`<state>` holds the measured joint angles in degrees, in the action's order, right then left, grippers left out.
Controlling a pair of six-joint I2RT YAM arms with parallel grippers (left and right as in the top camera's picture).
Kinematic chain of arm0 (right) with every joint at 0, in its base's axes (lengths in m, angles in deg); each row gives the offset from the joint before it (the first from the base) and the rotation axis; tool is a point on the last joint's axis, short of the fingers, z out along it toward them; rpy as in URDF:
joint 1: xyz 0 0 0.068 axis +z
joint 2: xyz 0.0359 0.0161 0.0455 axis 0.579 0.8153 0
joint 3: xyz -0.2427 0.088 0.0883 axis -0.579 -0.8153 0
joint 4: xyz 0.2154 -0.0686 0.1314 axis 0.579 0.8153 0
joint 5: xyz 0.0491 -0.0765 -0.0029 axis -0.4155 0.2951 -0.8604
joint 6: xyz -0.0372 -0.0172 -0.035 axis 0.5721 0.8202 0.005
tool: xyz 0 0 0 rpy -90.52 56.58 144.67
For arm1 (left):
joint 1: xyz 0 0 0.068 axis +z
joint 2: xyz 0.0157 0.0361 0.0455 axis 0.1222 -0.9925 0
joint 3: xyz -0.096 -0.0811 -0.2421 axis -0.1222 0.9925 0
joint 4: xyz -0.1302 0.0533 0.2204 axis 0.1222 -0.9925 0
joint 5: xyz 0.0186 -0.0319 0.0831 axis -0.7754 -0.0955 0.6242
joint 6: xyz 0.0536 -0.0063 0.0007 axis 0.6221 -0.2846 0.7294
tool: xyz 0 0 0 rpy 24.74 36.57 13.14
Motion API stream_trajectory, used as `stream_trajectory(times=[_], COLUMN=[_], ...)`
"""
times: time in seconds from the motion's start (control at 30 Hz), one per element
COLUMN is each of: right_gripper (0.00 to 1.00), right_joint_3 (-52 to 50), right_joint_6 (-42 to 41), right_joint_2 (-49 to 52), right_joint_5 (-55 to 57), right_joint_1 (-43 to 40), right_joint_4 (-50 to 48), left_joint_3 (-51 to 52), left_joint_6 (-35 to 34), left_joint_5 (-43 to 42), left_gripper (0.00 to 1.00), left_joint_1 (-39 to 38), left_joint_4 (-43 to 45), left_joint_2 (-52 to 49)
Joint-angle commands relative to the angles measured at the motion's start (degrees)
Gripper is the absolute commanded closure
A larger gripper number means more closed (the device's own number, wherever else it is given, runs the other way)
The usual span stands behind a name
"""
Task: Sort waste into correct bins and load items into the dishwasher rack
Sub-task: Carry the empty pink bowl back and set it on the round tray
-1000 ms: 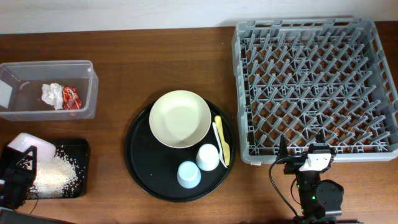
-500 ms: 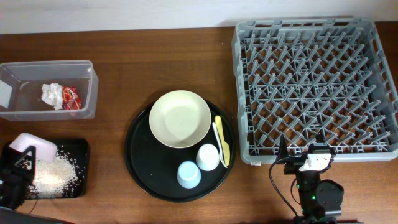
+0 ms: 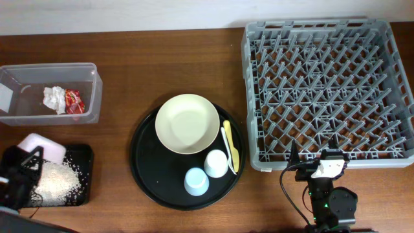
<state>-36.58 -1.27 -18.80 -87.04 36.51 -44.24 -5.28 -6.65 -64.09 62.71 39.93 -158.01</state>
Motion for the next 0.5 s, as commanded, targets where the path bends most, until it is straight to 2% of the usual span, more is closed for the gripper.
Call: stream_trajectory(times=[0.0,0.07,0.13,0.37,0.47], right_gripper=[0.02,0.02,0.02,0.02,0.02], right_joint_3=[-0.3,-0.3,-0.3,-0.3,-0.3], right_joint_6=[-0.3,-0.3,-0.3,-0.3,-0.3], right_joint_2=[-0.3,-0.3,-0.3,-0.3,-0.3], right_joint_5=[0.9,0.9,0.9,0.9,0.9], right_joint_1=[0.4,0.4,0.4,0.4,0.4], right_joint_4=[0.3,0.3,0.3,0.3,0.3], left_joint_3=[-0.4,-1.3,-2.9,-8.1,-8.5], left_joint_6=[-14.0,-21.2,-25.5,-30.4,-30.5], left_joint_5=[3.9,3.9,5.0,15.6,23.7], left_gripper=[0.99,0.99,0.99,1.00,1.00], left_joint_1=[-3.3,-4.4,-6.4,-21.0,-29.7], left_joint_4=[2.1,5.0,6.7,6.7,3.1], left_joint_2=[-0.3,0.4,3.5,13.5,17.5])
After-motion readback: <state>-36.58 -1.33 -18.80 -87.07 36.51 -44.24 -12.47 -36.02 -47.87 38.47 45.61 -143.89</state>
